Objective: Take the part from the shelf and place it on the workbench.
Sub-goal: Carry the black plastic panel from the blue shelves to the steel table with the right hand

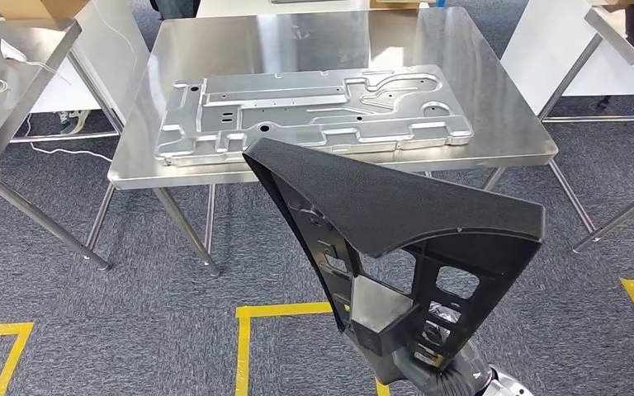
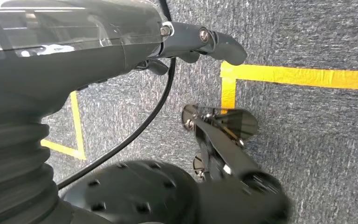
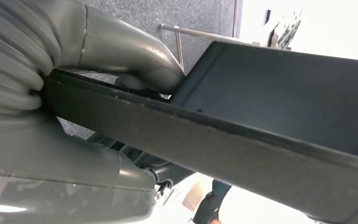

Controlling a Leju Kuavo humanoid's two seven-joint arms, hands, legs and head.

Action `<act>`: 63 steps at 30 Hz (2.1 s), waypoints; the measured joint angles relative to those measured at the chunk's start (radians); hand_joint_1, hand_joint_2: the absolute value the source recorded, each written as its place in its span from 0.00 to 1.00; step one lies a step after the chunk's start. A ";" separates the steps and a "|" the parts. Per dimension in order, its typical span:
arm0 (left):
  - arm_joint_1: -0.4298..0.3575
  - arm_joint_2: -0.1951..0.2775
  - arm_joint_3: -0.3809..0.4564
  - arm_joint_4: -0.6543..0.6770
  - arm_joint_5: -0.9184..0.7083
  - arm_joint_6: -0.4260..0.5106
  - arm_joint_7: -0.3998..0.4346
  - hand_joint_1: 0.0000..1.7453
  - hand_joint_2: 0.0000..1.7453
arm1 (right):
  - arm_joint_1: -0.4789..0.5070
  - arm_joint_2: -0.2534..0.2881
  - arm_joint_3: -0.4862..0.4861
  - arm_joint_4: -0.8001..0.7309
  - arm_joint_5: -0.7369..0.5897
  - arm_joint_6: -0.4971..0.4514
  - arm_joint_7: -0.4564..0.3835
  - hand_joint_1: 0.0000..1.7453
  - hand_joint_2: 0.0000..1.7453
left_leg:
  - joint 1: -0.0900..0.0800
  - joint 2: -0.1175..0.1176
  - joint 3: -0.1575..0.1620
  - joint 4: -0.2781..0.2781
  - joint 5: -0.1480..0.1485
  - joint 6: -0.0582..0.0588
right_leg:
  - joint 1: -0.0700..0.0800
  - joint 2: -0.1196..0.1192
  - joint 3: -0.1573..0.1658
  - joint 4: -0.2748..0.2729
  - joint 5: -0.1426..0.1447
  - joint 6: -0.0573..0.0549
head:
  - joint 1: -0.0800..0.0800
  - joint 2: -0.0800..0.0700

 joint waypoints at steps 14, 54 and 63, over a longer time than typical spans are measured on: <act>-0.003 0.005 0.000 -0.001 -0.023 0.001 -0.003 0.00 1.00 | 0.050 -0.002 -0.035 -0.009 -0.037 -0.013 -0.012 1.00 1.00 | 0.006 0.001 0.070 -0.231 0.142 0.043 | 0.001 0.002 -0.036 0.162 -0.120 0.042 | 0.001 0.000; -0.004 0.003 0.001 -0.005 -0.036 0.001 -0.003 0.00 1.00 | 0.069 0.010 -0.047 -0.016 -0.040 0.000 -0.011 1.00 1.00 | -0.001 -0.003 0.108 -0.239 0.108 0.024 | 0.010 0.002 -0.041 0.017 0.026 0.031 | 0.001 0.000; -0.001 0.004 0.007 -0.005 -0.044 0.000 -0.003 0.00 1.00 | 0.075 0.019 -0.046 -0.016 -0.040 0.004 -0.015 1.00 1.00 | -0.001 0.000 -0.029 0.031 0.023 0.003 | 0.003 0.002 0.016 -0.005 -0.004 -0.001 | -0.002 0.000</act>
